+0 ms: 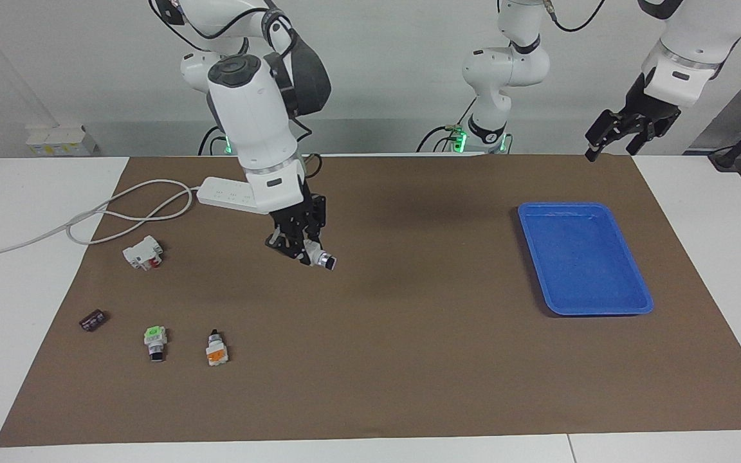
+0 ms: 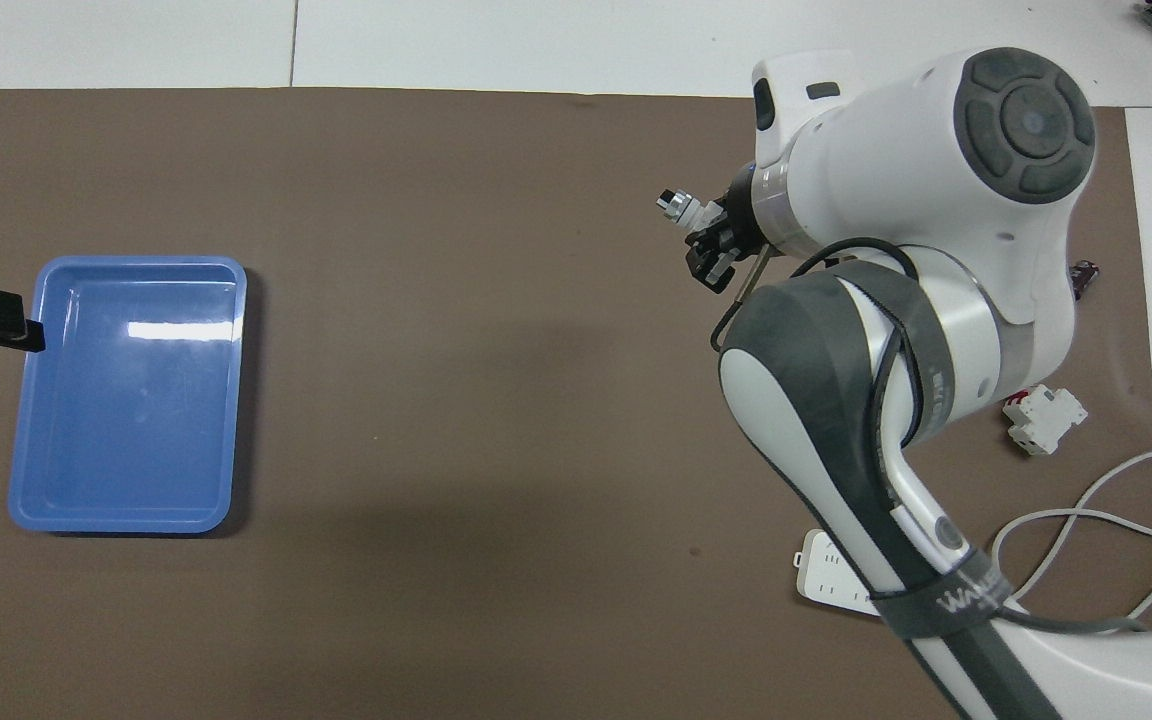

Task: Turn and place switch with both arms
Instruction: 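Carry the switch toward the tray while the left gripper reaches in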

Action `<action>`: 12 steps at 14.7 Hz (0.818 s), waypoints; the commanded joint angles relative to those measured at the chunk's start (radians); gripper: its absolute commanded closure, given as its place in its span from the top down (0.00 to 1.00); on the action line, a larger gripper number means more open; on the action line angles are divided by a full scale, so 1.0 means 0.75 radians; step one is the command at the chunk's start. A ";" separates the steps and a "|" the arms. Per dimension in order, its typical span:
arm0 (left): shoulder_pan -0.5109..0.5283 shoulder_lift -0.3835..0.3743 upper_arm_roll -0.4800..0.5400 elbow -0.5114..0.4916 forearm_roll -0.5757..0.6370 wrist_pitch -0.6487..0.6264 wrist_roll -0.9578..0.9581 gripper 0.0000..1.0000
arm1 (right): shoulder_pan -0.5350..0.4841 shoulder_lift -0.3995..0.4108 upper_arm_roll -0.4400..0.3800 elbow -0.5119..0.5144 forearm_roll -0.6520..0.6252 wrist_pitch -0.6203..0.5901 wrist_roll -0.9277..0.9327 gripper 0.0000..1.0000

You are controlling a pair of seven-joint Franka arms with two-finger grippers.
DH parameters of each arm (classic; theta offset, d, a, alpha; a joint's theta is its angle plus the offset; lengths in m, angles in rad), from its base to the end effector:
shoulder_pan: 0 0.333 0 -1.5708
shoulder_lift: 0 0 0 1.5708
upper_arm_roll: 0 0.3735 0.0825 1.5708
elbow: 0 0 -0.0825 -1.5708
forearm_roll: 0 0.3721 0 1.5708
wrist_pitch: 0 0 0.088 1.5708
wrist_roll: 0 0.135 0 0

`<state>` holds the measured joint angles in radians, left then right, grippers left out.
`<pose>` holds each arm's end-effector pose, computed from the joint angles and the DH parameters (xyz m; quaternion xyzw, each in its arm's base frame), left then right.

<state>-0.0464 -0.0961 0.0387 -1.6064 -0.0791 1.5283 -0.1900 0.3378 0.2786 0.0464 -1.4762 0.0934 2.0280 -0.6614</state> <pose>0.5030 -0.0136 0.6846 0.9951 0.0888 0.0048 0.0420 0.6330 0.2595 0.5768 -0.8653 -0.4797 -0.1418 0.0312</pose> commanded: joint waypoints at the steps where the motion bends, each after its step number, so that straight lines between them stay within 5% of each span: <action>1: -0.008 -0.031 -0.029 -0.018 -0.068 -0.011 -0.153 1.00 | 0.044 -0.069 0.012 -0.026 -0.002 -0.051 0.015 0.00; 9: -0.022 -0.064 -0.203 -0.081 -0.193 0.279 -0.709 1.00 | 0.226 -0.069 0.114 0.019 -0.004 0.004 -0.012 0.00; 12: -0.099 -0.135 -0.232 -0.230 -0.195 0.451 -0.908 1.00 | 0.233 -0.063 0.220 0.023 -0.002 0.092 -0.014 0.00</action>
<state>-0.0740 -0.1195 -0.1416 -1.6572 -0.2125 1.7706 -0.7836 0.5208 0.2310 0.1666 -1.4642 0.0923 2.0668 -0.6613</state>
